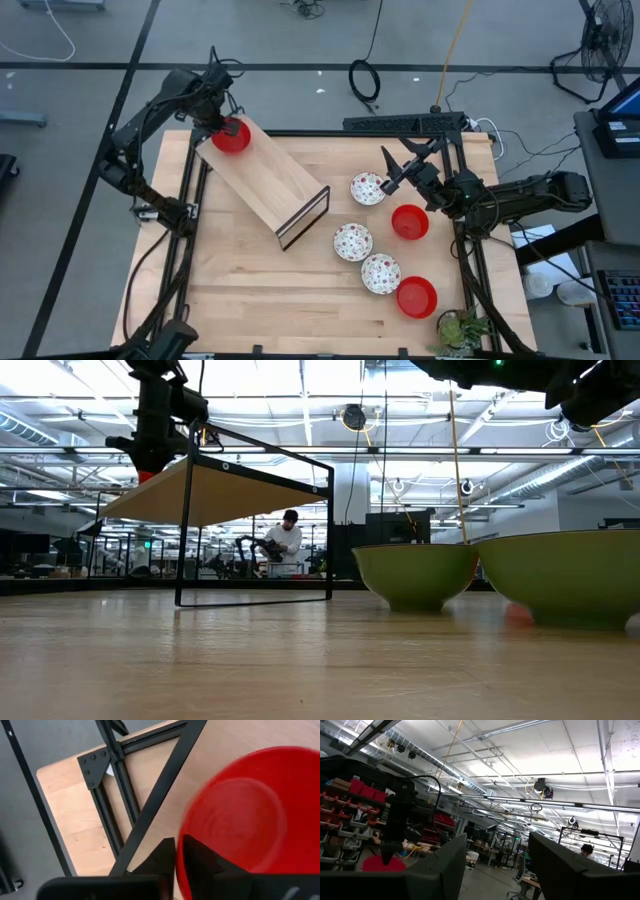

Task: Pick & Place Mini bowls
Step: Put the top red bowl on the shelf, then stack the top red bowl on the red bowl on the shelf

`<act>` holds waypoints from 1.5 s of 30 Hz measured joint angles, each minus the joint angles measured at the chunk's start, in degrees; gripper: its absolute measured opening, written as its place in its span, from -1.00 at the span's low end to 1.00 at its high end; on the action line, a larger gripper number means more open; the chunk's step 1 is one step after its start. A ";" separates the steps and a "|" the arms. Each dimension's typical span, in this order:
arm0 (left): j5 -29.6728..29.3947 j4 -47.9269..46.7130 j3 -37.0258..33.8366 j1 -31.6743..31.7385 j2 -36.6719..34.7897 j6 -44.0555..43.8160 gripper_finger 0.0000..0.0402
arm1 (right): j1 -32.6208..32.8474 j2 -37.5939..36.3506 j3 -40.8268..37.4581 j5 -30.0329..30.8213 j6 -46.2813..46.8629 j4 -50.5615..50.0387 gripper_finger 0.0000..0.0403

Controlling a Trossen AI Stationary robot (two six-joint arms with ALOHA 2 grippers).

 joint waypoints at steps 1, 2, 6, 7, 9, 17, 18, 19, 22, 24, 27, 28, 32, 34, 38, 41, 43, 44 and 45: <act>-0.02 0.09 0.00 0.00 0.00 -0.16 -0.73 | 0.00 0.00 0.00 0.00 0.00 0.00 -0.01; -0.04 0.15 0.00 0.00 0.00 -0.18 -0.68 | 0.00 0.00 0.00 0.00 0.00 0.00 -0.01; -0.04 0.23 0.00 0.00 0.00 -0.17 -0.50 | 0.00 0.00 0.00 0.00 0.00 0.00 -0.01; 0.01 0.24 0.00 0.00 0.00 -0.05 -0.46 | 0.00 0.00 0.00 0.00 0.00 0.00 -0.01; 0.51 0.22 0.00 0.00 -0.21 0.55 -0.37 | 0.00 0.00 0.00 0.00 0.00 0.00 -0.01; 1.10 0.16 5.70 -0.03 -3.58 4.13 -0.18 | 0.00 0.00 0.00 0.00 0.00 0.00 -0.01; 1.36 0.34 6.91 -0.16 -4.35 4.66 -0.18 | 0.00 0.00 0.00 0.00 -0.01 0.00 -0.02; 2.03 0.76 8.09 -0.42 -5.22 5.11 -0.18 | 0.00 0.00 0.00 -0.02 0.00 0.00 -0.02; 7.17 4.42 10.20 -2.00 -8.89 6.23 -0.18 | 0.00 0.00 0.00 0.00 0.01 0.00 -0.02; 13.82 9.07 10.21 -3.76 -12.35 8.15 -0.18 | 0.02 0.00 0.00 -0.01 0.71 -0.12 -0.02; 23.91 17.11 9.03 -8.72 -18.35 13.03 -0.18 | 0.73 -0.19 0.00 -0.32 4.05 -0.71 -0.02; 26.51 20.24 7.63 -10.95 -20.71 14.20 -0.18 | 1.14 -0.58 0.00 -1.16 4.77 -1.66 -0.02; 30.18 37.22 -4.74 -22.07 -30.61 15.98 -0.17 | 3.83 -3.07 2.75 -7.14 9.49 -15.87 -0.03; 29.09 46.42 -14.24 -27.38 -35.83 14.20 -0.17 | 5.09 -3.96 6.53 -9.19 14.33 -28.31 -0.03; 27.61 67.77 -35.80 -36.51 -43.62 10.87 -0.17 | 7.38 -3.95 15.00 -6.26 25.39 -57.37 -0.03; 27.90 83.18 -48.80 -41.33 -45.84 11.93 -0.17 | 8.57 -2.91 20.07 2.56 34.85 -75.18 -0.03; 30.76 91.92 -54.70 -43.72 -46.17 16.26 -0.17 | 8.74 -2.67 23.78 7.47 42.76 -86.55 -0.03; 32.73 96.08 -56.80 -44.63 -46.18 19.06 -0.17 | 8.76 -2.68 25.80 8.54 48.38 -93.16 -0.03; 33.96 98.33 -58.68 -45.54 -46.10 20.71 -0.17 | 8.76 -2.73 27.72 8.67 54.89 -99.90 -0.03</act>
